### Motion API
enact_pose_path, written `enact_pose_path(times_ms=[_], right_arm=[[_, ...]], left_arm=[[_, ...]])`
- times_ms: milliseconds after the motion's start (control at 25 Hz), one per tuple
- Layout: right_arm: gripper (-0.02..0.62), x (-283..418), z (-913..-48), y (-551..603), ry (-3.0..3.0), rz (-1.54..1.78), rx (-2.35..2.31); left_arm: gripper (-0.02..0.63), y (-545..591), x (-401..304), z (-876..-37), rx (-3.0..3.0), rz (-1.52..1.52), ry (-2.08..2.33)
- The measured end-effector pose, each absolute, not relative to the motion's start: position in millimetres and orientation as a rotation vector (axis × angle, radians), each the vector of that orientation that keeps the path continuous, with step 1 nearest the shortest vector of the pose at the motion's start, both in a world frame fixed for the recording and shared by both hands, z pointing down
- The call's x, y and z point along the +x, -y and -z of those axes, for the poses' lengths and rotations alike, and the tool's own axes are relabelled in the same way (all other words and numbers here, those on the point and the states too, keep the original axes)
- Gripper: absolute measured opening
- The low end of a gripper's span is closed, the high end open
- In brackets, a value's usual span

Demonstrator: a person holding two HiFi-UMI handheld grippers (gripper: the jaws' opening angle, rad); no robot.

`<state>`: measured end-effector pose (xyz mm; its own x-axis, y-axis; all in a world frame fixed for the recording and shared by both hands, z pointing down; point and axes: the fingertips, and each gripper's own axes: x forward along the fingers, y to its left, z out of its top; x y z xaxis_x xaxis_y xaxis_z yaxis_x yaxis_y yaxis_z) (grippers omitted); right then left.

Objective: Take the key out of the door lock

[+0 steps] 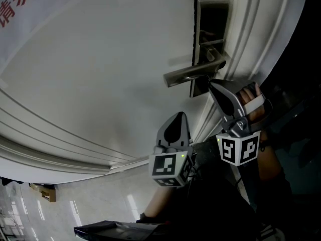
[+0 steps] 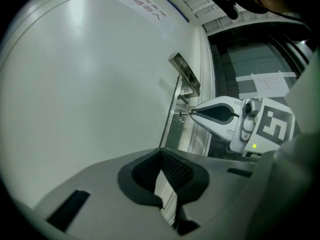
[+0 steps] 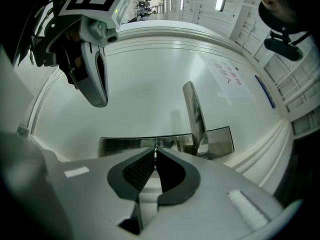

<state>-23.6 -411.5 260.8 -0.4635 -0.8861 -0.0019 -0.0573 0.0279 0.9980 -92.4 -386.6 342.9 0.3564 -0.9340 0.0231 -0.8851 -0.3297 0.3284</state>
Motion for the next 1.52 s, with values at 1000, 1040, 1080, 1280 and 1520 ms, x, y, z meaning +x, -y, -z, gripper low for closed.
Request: enact_pose_path(times_ms=[1000, 1040, 1080, 1280, 1520], right_arm=[[0.011, -17.8, -262.1, 400.8, 1.625, 1.514, 0.977], [0.011, -17.2, -262.3, 400.7, 1.625, 1.513, 0.979], [0.011, -16.7, -262.3, 400.5, 1.624, 1.512, 0.981], [0.011, -16.2, -262.0, 397.6, 1.622, 1.513, 0.985], [0.011, -14.6, -262.4, 392.3, 1.620, 1.516, 0.999]], left_arm=[[0.000, 383.1, -91.8, -343.9, 2.328, 0.239, 1.620], [0.000, 382.3, -91.4, -345.4, 2.323, 0.231, 1.615], [0.000, 381.4, -90.6, -347.6, 2.322, 0.224, 1.608], [0.000, 379.3, -90.8, -344.5, 2.322, 0.226, 1.608], [0.000, 377.7, -91.8, -348.9, 2.334, 0.222, 1.605]])
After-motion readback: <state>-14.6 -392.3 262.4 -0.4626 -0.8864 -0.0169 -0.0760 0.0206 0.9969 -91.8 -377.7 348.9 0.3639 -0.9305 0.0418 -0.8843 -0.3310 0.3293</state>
